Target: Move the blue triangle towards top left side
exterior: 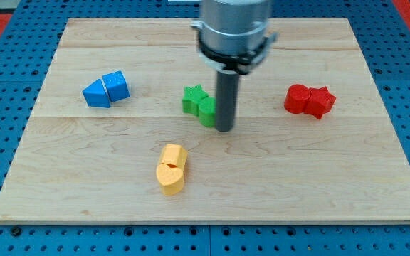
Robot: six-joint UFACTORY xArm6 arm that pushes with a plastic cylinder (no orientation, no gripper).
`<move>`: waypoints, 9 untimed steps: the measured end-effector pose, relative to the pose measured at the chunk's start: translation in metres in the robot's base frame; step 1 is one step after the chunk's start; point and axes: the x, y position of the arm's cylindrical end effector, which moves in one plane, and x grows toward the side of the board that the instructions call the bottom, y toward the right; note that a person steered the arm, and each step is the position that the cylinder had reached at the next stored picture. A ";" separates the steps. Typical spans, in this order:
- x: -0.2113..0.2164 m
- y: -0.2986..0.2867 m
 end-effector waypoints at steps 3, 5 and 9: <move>-0.004 -0.106; -0.021 -0.112; -0.077 -0.182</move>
